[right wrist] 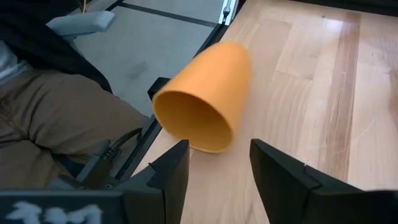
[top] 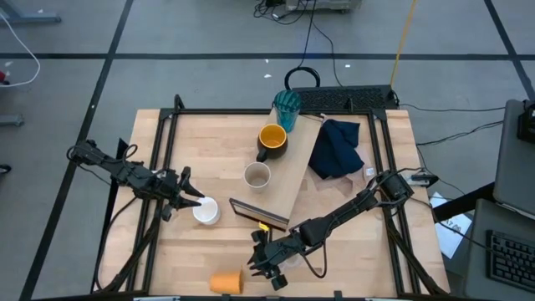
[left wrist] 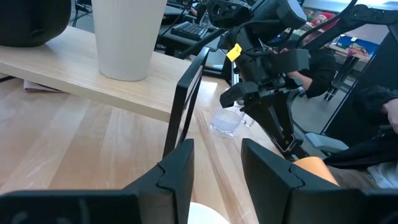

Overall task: Stack small to large cups/mugs on shelf
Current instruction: Put the yellow cup on the shelf

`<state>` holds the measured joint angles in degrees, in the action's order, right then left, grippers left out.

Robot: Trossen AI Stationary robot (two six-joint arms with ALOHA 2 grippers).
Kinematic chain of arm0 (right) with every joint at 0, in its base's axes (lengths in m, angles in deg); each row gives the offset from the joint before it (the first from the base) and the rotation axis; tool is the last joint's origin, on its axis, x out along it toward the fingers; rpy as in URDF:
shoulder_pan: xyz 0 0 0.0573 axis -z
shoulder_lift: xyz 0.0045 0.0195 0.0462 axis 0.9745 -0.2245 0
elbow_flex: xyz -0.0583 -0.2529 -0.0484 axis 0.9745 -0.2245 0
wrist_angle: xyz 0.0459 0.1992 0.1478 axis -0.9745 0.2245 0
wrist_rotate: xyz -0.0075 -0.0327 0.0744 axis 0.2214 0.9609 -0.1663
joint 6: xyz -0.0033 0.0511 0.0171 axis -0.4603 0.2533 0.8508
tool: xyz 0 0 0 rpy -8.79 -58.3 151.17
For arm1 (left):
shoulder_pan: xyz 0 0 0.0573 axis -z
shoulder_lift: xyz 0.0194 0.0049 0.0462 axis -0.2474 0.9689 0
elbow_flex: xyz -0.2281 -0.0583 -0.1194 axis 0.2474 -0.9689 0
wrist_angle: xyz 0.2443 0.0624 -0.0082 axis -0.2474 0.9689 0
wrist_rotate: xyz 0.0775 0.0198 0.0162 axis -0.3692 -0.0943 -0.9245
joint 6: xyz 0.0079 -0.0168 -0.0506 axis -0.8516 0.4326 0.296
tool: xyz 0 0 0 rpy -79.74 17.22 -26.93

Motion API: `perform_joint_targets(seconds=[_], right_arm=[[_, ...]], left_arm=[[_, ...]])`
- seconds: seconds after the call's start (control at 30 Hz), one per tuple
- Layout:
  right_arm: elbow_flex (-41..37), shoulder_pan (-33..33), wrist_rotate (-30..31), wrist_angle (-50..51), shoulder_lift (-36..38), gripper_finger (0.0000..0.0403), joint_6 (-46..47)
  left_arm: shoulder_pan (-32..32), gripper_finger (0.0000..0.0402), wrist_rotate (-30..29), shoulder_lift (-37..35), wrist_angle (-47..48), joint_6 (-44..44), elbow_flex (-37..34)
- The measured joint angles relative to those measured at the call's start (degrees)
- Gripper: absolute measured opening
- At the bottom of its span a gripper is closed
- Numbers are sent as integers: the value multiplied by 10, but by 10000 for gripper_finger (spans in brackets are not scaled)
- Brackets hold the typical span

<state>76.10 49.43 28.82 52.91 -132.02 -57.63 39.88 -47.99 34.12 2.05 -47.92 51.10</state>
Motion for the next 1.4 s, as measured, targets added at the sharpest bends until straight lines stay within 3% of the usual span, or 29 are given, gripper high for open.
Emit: perform_joint_targets(seconds=[0.67, 0.97, 1.4], right_arm=[[1, -13, 4, -41, 0, 161, -5], [1, -46, 150, -48, -12, 221, -46], [0, -54, 148, -111, -41, 228, -43]], left_arm=[[0, 134, 1, 0, 0, 13, 0], [0, 134, 1, 0, 0, 13, 0], [1, 134, 1, 0, -1, 28, 0]])
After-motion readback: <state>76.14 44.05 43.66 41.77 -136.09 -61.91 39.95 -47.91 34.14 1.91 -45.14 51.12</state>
